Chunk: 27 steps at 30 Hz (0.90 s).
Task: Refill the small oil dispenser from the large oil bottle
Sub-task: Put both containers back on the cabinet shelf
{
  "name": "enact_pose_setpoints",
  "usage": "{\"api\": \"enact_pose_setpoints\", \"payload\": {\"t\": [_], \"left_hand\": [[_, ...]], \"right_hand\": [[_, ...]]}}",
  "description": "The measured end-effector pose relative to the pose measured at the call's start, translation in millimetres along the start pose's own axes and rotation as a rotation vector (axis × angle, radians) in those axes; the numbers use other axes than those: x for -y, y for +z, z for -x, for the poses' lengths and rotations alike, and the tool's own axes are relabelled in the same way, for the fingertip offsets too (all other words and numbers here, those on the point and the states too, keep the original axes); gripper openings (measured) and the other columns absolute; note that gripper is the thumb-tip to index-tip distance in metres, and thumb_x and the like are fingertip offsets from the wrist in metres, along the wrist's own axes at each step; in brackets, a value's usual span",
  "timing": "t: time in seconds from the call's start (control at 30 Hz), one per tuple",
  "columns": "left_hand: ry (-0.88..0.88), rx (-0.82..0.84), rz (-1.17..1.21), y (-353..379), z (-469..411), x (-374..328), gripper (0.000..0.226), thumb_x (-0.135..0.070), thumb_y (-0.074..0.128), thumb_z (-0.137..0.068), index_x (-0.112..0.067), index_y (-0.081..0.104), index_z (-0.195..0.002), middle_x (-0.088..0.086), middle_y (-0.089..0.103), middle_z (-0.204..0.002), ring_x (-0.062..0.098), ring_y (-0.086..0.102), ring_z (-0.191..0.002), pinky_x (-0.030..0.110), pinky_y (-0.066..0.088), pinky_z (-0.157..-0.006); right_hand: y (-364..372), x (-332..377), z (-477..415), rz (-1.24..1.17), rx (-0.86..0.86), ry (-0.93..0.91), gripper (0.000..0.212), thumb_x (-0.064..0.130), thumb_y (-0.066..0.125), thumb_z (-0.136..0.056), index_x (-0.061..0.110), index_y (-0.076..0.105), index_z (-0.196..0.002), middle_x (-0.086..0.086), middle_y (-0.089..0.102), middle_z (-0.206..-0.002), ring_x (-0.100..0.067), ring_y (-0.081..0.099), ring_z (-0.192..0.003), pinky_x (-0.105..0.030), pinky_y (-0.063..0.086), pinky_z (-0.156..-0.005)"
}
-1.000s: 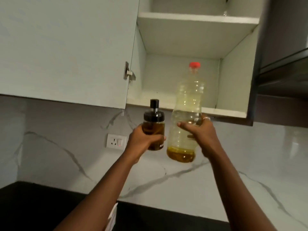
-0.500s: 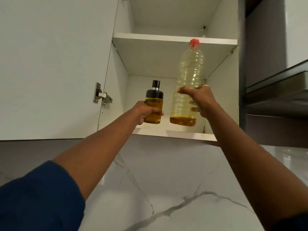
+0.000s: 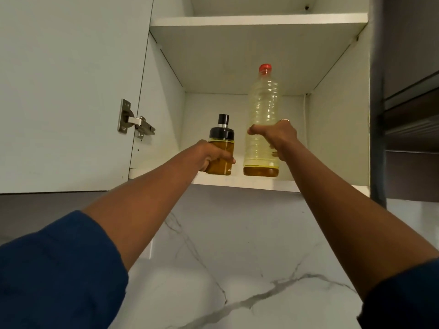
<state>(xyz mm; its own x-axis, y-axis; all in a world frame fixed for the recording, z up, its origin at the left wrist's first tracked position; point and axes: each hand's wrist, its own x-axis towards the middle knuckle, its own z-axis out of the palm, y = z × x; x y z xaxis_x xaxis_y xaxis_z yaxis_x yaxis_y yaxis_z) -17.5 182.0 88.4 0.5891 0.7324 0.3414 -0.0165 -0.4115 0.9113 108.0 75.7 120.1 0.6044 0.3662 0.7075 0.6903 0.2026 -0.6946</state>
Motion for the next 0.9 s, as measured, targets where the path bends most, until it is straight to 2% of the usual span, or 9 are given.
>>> {"api": "enact_pose_setpoints", "payload": {"t": [0.13, 0.43, 0.6, 0.7, 0.8, 0.9], "left_hand": [[-0.042, -0.004, -0.028, -2.3, -3.7, 0.3, 0.072, -0.013, 0.078, -0.069, -0.013, 0.04, -0.13, 0.014, 0.052, -0.125, 0.031, 0.052, -0.114, 0.044, 0.046, -0.092], [-0.094, 0.008, -0.044, -3.4, -4.0, 2.6, 0.074, -0.019, 0.078, -0.071, -0.014, 0.036, -0.132, 0.014, 0.051, -0.128, 0.032, 0.051, -0.117, 0.048, 0.041, -0.101], [-0.032, -0.047, -0.07, -3.6, 4.7, 3.7, 0.075, -0.03, 0.076, -0.073, -0.013, 0.034, -0.133, 0.012, 0.045, -0.136, 0.032, 0.043, -0.127, 0.043, 0.035, -0.104], [0.089, -0.218, -0.042, -9.7, 16.8, -0.2, 0.074, -0.035, 0.075, -0.073, -0.007, 0.038, -0.131, 0.012, 0.046, -0.135, 0.03, 0.043, -0.124, 0.033, 0.038, -0.089], [0.241, -0.448, -0.016, -17.7, 39.5, -3.2, 0.065, -0.031, 0.073, -0.077, -0.009, 0.041, -0.13, 0.01, 0.049, -0.131, 0.024, 0.048, -0.114, 0.026, 0.038, -0.079], [0.351, -0.58, 0.004, -23.7, 73.4, 0.2, 0.05, -0.021, 0.068, -0.082, -0.011, 0.045, -0.126, 0.007, 0.053, -0.125, 0.017, 0.051, -0.104, 0.021, 0.039, -0.077]], "right_hand": [[1.8, -3.3, -1.7, 0.013, 0.023, 0.031, 0.077, 0.035, 0.082, -0.062, 0.007, 0.046, -0.123, -0.004, 0.051, -0.104, -0.021, 0.051, -0.092, -0.031, 0.043, -0.067], [1.0, -10.2, 0.2, 0.005, 0.006, 0.018, 0.076, 0.039, 0.081, -0.064, 0.007, 0.045, -0.124, -0.01, 0.055, -0.118, -0.022, 0.051, -0.096, -0.033, 0.045, -0.074], [0.7, -8.3, 12.3, 0.019, -0.049, 0.009, 0.089, 0.044, 0.08, -0.064, 0.006, 0.036, -0.132, -0.013, 0.052, -0.128, -0.03, 0.052, -0.115, -0.035, 0.046, -0.087], [0.2, -2.6, 31.9, 0.135, -0.181, -0.096, 0.096, 0.051, 0.076, -0.068, 0.004, 0.03, -0.138, -0.016, 0.047, -0.135, -0.034, 0.045, -0.125, -0.043, 0.042, -0.1], [1.9, 8.2, 58.2, 0.162, -0.285, -0.235, 0.085, 0.049, 0.069, -0.077, 0.006, 0.031, -0.14, -0.014, 0.044, -0.14, -0.032, 0.039, -0.13, -0.041, 0.04, -0.1], [9.8, 24.7, 88.8, 0.092, -0.266, -0.301, 0.069, 0.044, 0.064, -0.083, 0.008, 0.039, -0.136, -0.011, 0.05, -0.134, -0.028, 0.044, -0.125, -0.036, 0.044, -0.096]]}}
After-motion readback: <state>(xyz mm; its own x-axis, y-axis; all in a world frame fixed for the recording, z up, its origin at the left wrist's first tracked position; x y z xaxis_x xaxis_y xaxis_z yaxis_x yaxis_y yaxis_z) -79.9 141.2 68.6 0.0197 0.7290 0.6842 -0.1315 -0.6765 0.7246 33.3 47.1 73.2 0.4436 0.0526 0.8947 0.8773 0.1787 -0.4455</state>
